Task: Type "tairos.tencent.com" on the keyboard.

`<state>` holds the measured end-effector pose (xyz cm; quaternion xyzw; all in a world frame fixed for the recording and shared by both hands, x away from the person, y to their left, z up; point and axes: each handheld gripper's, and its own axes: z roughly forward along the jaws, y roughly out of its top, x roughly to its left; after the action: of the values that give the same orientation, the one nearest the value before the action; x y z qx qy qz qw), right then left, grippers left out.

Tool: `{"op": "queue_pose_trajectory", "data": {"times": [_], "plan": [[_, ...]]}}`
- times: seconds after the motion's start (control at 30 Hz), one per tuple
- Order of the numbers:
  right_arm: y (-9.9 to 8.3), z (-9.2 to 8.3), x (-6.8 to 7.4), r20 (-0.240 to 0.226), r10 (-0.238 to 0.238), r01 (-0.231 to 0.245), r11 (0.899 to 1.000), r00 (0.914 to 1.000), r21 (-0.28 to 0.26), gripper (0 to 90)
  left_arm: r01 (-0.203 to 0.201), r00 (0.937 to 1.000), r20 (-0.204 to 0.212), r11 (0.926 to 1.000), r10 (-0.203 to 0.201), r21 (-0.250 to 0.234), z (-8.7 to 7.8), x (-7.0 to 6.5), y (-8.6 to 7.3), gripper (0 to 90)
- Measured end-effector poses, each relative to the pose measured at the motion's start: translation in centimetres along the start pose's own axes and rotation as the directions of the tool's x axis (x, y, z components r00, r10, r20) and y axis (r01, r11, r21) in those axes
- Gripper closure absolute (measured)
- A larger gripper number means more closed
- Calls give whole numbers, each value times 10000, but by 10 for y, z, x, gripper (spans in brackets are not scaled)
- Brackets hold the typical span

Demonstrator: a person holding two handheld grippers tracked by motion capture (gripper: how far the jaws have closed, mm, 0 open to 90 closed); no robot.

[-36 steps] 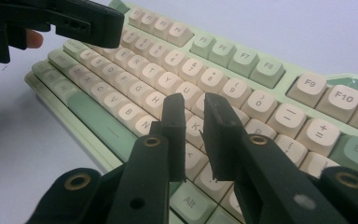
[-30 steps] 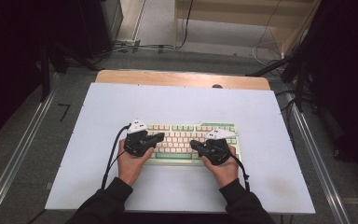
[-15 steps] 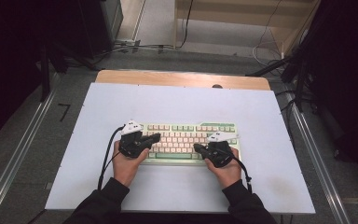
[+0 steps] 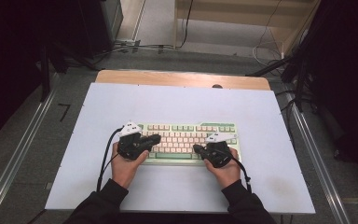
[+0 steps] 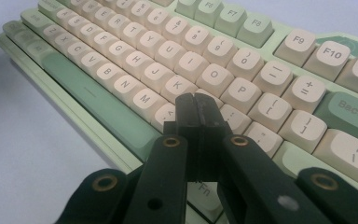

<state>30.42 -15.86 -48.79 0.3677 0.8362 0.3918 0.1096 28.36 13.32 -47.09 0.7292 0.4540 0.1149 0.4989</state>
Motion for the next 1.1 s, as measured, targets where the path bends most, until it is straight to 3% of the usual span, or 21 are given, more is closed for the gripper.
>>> {"op": "queue_pose_trajectory", "data": {"times": [0.2,0.73,0.97,1.1], "plan": [[0,0,0,-8,-5,5,10000,10000,6,878,33,10000,-77,10000,-33,20,-4,-1,-2,693],[-2,2,-1,33,22,-22,10000,10000,75,878,36,9997,-242,10000,-34,65,-8,0,-7,628],[5,-9,-2,-401,326,-354,9969,9987,-698,876,88,9997,-248,9999,-86,93,-8,1,-7,628],[7,-14,-2,-448,385,-422,9955,9983,-850,876,83,9998,-203,9999,-80,151,-7,0,-8,628]]}}
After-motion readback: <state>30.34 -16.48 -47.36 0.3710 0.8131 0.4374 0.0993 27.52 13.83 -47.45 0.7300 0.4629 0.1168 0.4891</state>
